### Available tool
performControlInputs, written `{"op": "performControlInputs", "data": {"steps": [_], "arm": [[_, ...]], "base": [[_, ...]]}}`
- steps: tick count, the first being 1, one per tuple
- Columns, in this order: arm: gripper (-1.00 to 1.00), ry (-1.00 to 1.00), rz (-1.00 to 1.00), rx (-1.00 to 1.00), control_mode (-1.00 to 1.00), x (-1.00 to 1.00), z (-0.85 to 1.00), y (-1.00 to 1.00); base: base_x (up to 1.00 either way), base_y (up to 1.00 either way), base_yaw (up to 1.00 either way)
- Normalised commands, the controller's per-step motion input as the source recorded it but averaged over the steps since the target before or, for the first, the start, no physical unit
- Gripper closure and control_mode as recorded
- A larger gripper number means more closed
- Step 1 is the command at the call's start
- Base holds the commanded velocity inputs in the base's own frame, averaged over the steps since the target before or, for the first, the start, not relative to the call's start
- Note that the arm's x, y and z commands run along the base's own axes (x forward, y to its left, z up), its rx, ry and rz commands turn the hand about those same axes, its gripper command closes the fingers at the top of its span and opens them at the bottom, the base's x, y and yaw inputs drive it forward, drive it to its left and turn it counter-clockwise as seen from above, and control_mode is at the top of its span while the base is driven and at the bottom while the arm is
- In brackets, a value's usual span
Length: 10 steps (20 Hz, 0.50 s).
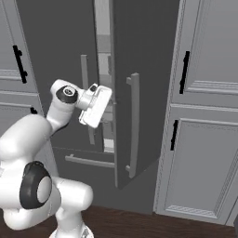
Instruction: Take the strawberry from the fridge and place it on top of the pancake, located on the dining counter.
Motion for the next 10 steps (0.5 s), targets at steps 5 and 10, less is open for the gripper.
{"op": "performControlInputs", "data": {"steps": [5, 10], "arm": [[-1.00, 0.05, 0.00, 0.00, -1.00, 0.53, 0.00, -0.48], [-1.00, 0.06, 0.00, -0.04, -1.00, 0.22, -0.06, -0.22]], "base": [[0.00, 0.00, 0.00], [0.00, 0.00, 0.00]]}}
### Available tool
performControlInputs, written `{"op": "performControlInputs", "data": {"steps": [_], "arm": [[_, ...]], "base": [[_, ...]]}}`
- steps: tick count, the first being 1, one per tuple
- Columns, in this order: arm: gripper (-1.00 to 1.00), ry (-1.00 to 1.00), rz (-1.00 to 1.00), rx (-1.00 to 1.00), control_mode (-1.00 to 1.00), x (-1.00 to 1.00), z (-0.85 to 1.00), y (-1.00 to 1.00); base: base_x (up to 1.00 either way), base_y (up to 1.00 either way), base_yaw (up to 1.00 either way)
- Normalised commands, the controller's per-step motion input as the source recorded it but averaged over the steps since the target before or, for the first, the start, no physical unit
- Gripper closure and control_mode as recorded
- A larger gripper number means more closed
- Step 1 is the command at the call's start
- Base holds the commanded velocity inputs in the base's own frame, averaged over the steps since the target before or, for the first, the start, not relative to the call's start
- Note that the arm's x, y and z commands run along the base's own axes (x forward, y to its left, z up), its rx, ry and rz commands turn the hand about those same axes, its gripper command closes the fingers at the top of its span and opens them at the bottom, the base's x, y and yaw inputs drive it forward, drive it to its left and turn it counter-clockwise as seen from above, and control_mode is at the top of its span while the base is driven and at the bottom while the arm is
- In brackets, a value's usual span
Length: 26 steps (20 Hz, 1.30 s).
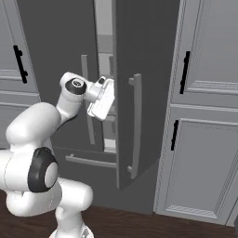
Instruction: Take the strawberry from the fridge and place it on top of the pancake, located on the dining counter.
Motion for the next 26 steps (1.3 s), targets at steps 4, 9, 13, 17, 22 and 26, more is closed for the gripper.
{"op": "performControlInputs", "data": {"steps": [4, 9, 13, 17, 22, 26], "arm": [[-1.00, 0.07, -0.09, -0.10, -1.00, 0.00, -0.26, -0.86], [-1.00, 0.11, -0.11, -0.09, -1.00, -0.05, -0.23, -0.98], [-1.00, 0.12, -0.10, -0.10, -1.00, -0.08, -0.13, -1.00], [-1.00, 0.19, -0.05, -0.13, -1.00, -0.03, 0.00, -0.65], [-1.00, 0.16, 0.11, -0.03, -1.00, 0.00, 0.10, 0.68], [-1.00, 0.00, 0.08, 0.14, -1.00, 0.12, 0.20, 0.96]], "base": [[0.00, 0.00, 0.00], [0.00, 0.00, 0.00], [0.00, 0.00, 0.00], [0.00, 0.00, 0.00], [0.00, 0.00, 0.00], [0.00, 0.00, 0.00]]}}
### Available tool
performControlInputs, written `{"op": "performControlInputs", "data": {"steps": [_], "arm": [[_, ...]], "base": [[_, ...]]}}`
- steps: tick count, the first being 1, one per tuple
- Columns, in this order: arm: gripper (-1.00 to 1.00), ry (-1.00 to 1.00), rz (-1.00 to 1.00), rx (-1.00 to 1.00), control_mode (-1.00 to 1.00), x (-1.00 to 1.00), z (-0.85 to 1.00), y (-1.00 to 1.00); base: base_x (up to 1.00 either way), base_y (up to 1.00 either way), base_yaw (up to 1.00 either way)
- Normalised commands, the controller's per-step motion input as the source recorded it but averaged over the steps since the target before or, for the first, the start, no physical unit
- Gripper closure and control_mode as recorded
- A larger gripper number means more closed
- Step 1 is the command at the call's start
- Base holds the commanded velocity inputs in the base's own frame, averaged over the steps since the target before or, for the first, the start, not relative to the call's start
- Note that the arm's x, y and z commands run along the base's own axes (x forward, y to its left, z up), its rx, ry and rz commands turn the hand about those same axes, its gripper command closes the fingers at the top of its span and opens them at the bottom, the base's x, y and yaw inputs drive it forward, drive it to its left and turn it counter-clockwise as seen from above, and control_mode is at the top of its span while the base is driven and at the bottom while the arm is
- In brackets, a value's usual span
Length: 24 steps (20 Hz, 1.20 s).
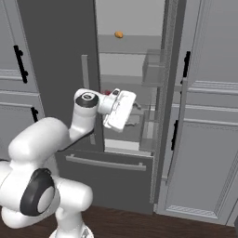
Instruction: Take the strawberry from the fridge and place it on top of the pancake, located on the dining counter.
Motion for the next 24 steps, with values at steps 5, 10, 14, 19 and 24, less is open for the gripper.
{"op": "performControlInputs", "data": {"steps": [5, 10, 14, 19, 24], "arm": [[-1.00, -0.10, 0.09, 0.27, -1.00, 0.02, -0.02, 0.76], [-1.00, -0.29, -0.17, 0.44, -1.00, 0.41, -0.22, 0.41], [-1.00, -0.41, -0.31, 0.47, -1.00, 0.46, -0.46, 0.46], [-1.00, -0.46, -0.39, 0.48, -1.00, 0.30, -0.44, 0.42], [-1.00, -0.48, -0.48, 0.42, -1.00, 0.07, -0.09, 0.63]], "base": [[0.00, 0.00, 0.00], [0.00, 0.00, 0.00], [0.00, 0.00, 0.00], [0.00, 0.00, 0.00], [0.00, 0.00, 0.00]]}}
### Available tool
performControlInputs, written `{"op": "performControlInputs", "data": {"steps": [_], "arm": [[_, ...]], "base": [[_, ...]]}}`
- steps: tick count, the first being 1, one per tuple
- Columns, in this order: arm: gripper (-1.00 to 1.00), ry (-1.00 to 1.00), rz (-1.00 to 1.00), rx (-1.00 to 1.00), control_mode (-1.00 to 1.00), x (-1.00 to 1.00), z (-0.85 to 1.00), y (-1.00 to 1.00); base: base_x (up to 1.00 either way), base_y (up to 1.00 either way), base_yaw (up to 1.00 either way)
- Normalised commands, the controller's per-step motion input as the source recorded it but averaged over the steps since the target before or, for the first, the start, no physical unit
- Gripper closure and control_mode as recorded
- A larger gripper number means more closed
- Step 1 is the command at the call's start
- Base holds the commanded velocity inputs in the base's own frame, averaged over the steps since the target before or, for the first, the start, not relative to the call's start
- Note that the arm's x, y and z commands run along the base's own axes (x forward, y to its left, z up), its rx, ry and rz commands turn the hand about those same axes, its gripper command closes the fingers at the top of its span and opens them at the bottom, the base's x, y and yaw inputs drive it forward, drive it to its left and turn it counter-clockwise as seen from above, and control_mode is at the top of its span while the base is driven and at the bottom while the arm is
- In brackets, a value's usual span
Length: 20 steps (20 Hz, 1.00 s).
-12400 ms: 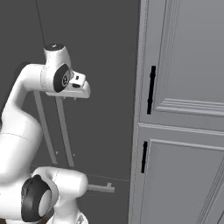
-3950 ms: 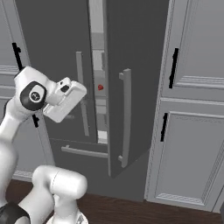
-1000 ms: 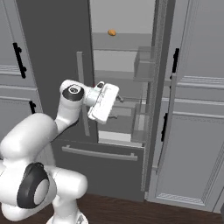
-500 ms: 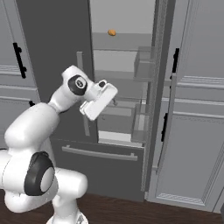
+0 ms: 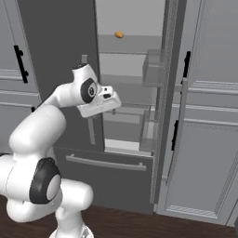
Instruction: Take the strawberry from the fridge and place it on top of the pancake, located on the dining counter.
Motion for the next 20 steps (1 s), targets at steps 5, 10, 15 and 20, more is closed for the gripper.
{"op": "performControlInputs", "data": {"steps": [5, 10, 15, 20], "arm": [[-1.00, -0.51, -0.29, 0.30, -1.00, 0.03, 0.09, 0.84], [-1.00, -0.35, -0.23, 0.21, -1.00, 0.16, 0.35, 0.73], [-1.00, -0.24, 0.00, 0.05, -1.00, 0.27, 0.78, 0.57], [-1.00, -0.04, 0.00, 0.03, -1.00, 0.44, 0.74, 0.20]], "base": [[0.00, 0.00, 0.00], [0.00, 0.00, 0.00], [0.00, 0.00, 0.00], [0.00, 0.00, 0.00]]}}
